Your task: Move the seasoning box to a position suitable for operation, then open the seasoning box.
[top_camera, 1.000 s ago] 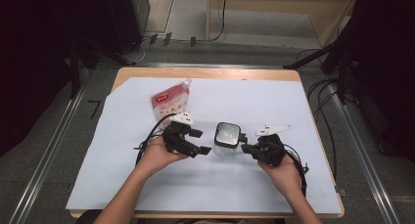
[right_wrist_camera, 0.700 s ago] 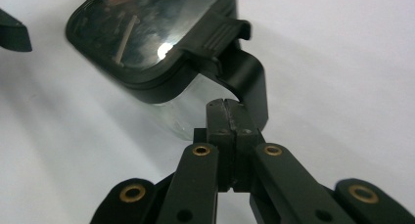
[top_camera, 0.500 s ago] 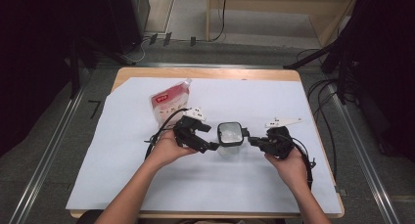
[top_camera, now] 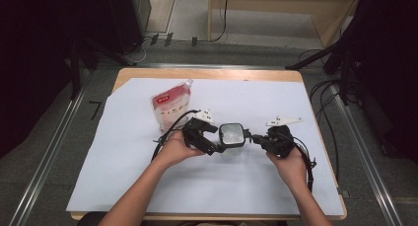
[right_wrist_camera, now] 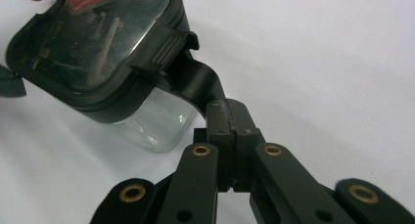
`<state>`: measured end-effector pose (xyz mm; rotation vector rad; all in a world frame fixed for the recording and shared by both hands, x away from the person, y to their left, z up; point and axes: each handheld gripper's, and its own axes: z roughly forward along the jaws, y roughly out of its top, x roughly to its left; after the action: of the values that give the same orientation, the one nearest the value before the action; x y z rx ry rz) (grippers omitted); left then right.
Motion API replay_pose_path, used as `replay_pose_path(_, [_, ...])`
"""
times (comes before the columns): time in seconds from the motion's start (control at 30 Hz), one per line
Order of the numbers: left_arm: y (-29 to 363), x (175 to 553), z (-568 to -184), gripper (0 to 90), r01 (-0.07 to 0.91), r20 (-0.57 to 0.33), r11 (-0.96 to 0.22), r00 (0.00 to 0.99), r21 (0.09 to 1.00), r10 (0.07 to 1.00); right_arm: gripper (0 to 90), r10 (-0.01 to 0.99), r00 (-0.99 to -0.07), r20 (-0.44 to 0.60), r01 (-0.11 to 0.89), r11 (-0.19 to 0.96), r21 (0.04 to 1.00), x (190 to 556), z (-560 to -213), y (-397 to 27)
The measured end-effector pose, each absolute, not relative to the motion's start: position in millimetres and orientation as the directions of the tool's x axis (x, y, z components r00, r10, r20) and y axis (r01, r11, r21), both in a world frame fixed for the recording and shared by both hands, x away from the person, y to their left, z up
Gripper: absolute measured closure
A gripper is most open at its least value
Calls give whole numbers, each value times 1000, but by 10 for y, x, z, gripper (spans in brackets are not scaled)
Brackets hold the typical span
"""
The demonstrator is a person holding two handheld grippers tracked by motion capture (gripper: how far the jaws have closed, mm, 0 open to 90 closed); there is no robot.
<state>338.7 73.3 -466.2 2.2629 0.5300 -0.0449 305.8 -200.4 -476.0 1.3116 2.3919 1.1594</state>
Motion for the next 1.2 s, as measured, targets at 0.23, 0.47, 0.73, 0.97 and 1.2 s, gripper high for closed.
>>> replay_pose_path(0.23, [586, 3410, -4641, 145, 347, -156, -614, 926, 709, 343, 900, 785, -586, 203, 644, 299, 704, 3066, -4774, -1995])
replay_pose_path(0.47, [536, 3387, -4623, 147, 326, -110, -635, 928, 700, 356, 900, 784, -579, 226, 652, 278, 705, 3070, -4782, -2003])
replay_pose_path(0.73, [549, 3360, -4597, 157, 316, -96, -642, 931, 699, 353, 900, 781, -586, 219, 652, 293, 699, 3061, -4782, -1980])
replay_pose_path(0.97, [556, 3354, -4534, 167, 291, -87, -642, 940, 709, 330, 900, 774, -592, 226, 652, 294, 699, 3058, -4780, -1969])
replay_pose_path(1.2, [499, 3359, -4458, 181, 278, -73, -650, 943, 707, 324, 900, 760, -607, 234, 650, 305, 696, 3041, -4774, -1953])
